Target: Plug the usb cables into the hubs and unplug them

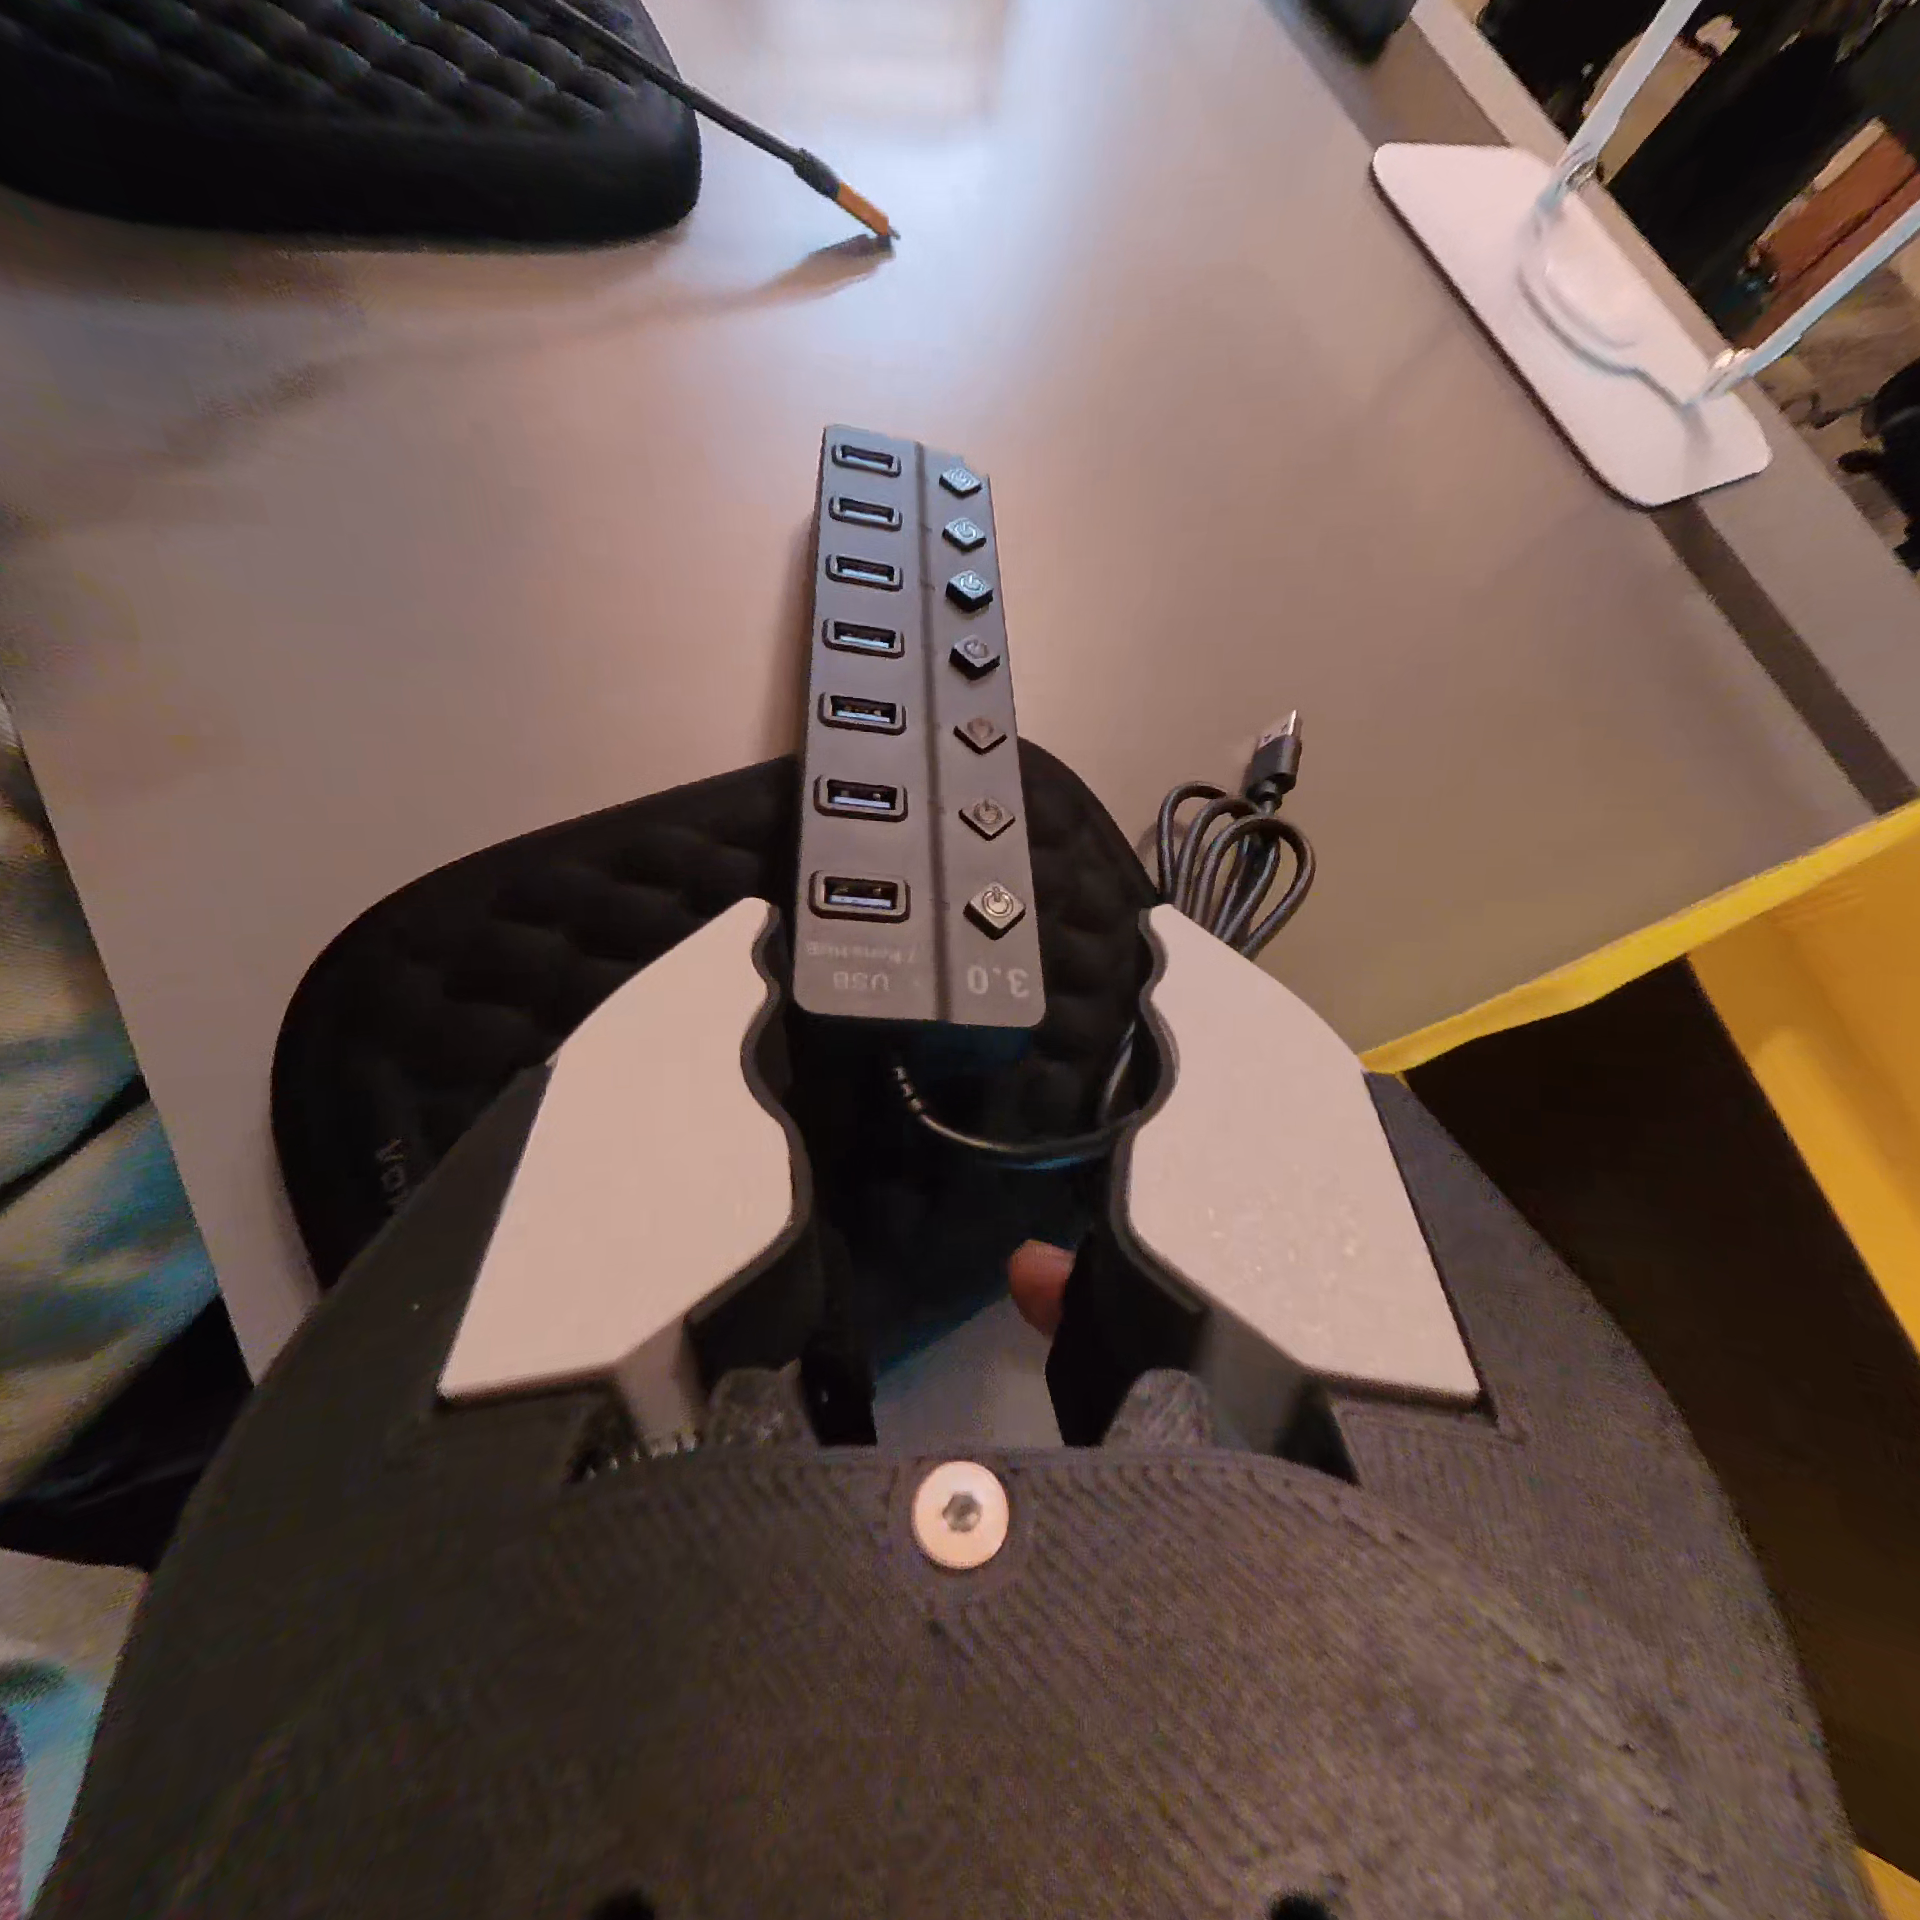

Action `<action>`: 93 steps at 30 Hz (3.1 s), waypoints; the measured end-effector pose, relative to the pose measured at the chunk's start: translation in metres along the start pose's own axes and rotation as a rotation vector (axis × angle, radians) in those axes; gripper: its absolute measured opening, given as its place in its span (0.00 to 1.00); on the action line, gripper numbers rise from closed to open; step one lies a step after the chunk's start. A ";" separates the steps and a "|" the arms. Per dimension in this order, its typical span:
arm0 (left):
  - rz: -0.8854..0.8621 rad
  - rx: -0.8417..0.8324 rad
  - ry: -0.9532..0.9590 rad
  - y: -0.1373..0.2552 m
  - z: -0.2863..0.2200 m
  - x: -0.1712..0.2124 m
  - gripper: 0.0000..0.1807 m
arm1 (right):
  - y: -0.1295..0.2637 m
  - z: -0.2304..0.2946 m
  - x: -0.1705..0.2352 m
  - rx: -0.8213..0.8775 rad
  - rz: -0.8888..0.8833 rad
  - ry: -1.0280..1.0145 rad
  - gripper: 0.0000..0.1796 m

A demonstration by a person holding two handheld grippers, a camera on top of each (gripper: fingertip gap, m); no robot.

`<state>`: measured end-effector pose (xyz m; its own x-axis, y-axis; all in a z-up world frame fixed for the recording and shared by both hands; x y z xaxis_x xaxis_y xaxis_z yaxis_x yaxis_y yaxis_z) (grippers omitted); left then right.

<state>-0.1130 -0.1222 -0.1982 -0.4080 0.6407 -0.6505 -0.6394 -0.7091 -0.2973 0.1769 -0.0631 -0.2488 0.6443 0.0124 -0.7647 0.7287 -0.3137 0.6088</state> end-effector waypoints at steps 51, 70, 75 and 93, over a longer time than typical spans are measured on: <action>0.702 0.422 -0.839 -0.036 -0.068 -0.015 0.08 | -0.046 0.042 -0.097 0.123 0.084 0.609 0.31; 0.727 0.401 -0.585 -0.036 -0.052 -0.011 0.08 | -0.034 0.015 -0.057 -0.028 0.060 0.393 0.31; 0.681 0.375 -0.300 -0.030 -0.039 0.000 0.08 | -0.032 -0.004 -0.013 -0.218 0.133 0.160 0.31; 0.645 0.364 -0.370 -0.027 -0.049 -0.001 0.08 | -0.068 0.047 -0.113 -0.163 -0.275 0.186 0.09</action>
<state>-0.0631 -0.1178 -0.2241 -0.9143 0.2415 -0.3252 -0.3517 -0.8716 0.3414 0.0436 -0.0879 -0.2135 0.4398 0.2526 -0.8619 0.8981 -0.1191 0.4233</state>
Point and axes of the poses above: each gripper's, where its closed fingertips meet, y back along the fingers, x out of its underside, z = x × y across the jaws, the point moved 9 cm from there along y, back along the fingers, and after that the axes turned 7 degrees about -x, right-handed, at the moved point
